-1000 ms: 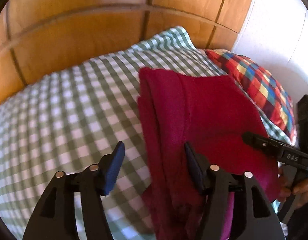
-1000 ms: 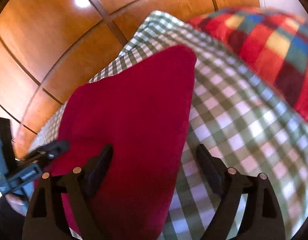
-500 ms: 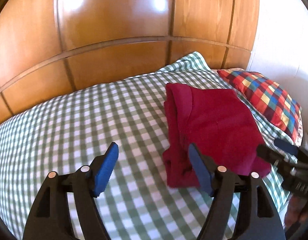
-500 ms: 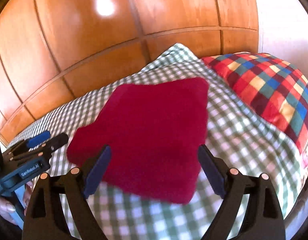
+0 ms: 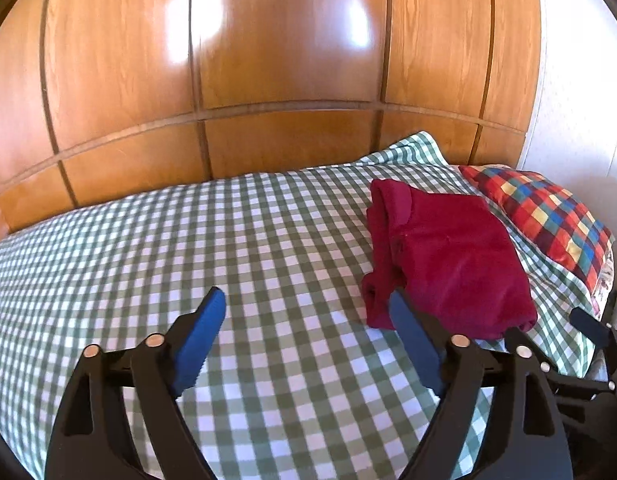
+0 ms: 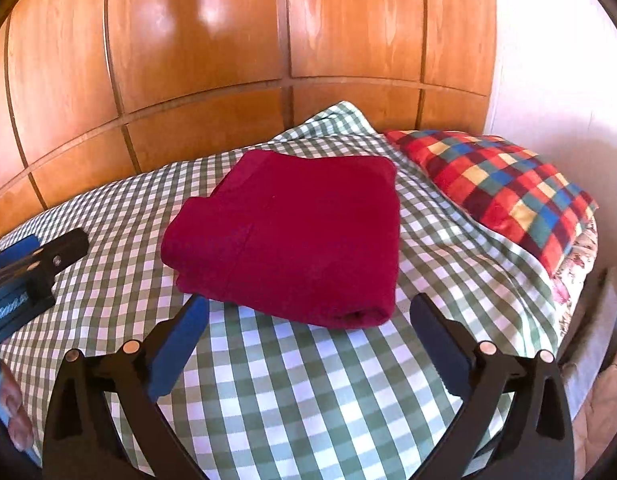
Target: Fold small clothes
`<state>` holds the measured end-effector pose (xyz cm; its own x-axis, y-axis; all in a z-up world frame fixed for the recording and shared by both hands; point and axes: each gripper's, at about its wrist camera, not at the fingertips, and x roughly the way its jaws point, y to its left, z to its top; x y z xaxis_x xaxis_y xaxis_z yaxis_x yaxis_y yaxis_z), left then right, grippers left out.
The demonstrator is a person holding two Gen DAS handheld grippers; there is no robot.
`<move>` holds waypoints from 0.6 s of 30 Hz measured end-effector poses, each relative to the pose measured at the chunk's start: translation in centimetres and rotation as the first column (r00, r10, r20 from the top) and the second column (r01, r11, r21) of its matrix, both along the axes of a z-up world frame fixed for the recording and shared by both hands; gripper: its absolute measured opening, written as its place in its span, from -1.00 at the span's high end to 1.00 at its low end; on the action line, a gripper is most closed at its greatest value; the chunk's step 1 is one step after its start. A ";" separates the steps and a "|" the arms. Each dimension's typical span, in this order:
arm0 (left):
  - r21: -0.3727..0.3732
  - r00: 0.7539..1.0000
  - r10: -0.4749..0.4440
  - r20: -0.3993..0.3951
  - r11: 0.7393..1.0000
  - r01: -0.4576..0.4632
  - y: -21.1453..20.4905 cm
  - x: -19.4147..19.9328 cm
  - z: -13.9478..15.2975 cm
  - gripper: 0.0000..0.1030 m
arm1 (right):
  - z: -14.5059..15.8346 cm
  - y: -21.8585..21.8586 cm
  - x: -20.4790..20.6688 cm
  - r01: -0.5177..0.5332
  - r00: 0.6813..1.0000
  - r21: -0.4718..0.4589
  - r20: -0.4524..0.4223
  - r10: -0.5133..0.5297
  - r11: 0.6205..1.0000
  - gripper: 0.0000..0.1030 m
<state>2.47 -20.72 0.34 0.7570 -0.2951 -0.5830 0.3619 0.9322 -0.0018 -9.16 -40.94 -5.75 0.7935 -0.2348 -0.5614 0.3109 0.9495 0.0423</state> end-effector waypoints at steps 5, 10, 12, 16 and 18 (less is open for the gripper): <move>0.001 1.000 0.012 0.021 1.000 -0.012 0.6 -1.6 0.3 -0.78 | 0.5 -0.1 -1.1 0.040 0.999 0.000 0.021 -0.040 0.999 -0.95; 0.015 1.000 0.006 0.031 1.000 -0.006 0.4 -2.6 0.3 -0.88 | 0.8 0.0 -1.7 0.043 0.999 -0.004 0.028 -0.043 0.999 -0.95; 0.018 0.999 0.002 0.032 1.000 -0.002 0.2 -2.8 0.3 -0.89 | 0.9 0.1 -1.7 0.047 0.998 -0.012 0.030 -0.046 0.999 -0.95; 0.021 0.999 0.000 0.043 1.000 0.000 0.0 -3.2 0.5 -0.89 | 1.1 0.3 -2.0 0.052 0.998 -0.025 0.035 -0.051 0.998 -0.95; 0.020 0.999 -0.003 0.045 1.000 0.002 0.0 -3.2 0.6 -0.89 | 1.2 0.3 -2.1 0.053 0.998 -0.024 0.034 -0.052 0.998 -0.95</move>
